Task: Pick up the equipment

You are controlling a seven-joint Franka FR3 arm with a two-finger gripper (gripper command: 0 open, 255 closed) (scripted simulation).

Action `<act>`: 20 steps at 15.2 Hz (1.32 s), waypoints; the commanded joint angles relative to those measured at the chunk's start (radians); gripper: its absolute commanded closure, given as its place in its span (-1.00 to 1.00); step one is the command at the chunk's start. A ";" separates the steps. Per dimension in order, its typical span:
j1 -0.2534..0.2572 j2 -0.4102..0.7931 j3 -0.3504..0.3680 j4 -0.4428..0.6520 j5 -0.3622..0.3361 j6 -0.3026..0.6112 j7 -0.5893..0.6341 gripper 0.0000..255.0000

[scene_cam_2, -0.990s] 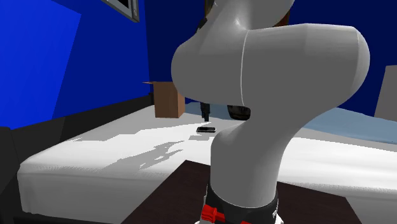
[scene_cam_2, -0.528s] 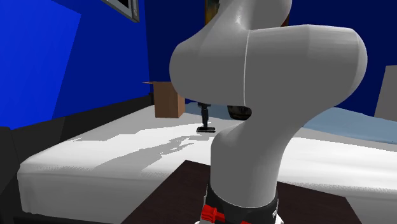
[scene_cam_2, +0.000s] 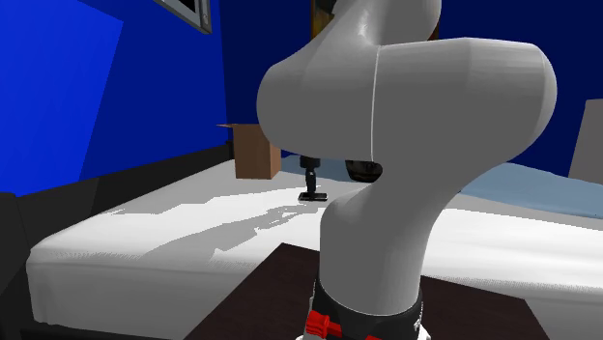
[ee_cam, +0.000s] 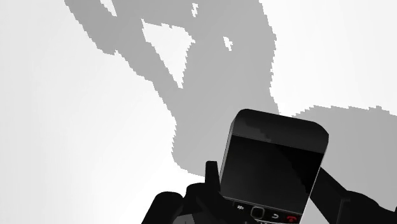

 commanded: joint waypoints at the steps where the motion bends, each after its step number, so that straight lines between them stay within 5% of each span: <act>1: 0.000 0.001 0.000 0.000 0.000 0.000 0.000 1.00; 20: -0.043 -0.123 0.058 -0.002 0.076 -0.112 -0.049 1.00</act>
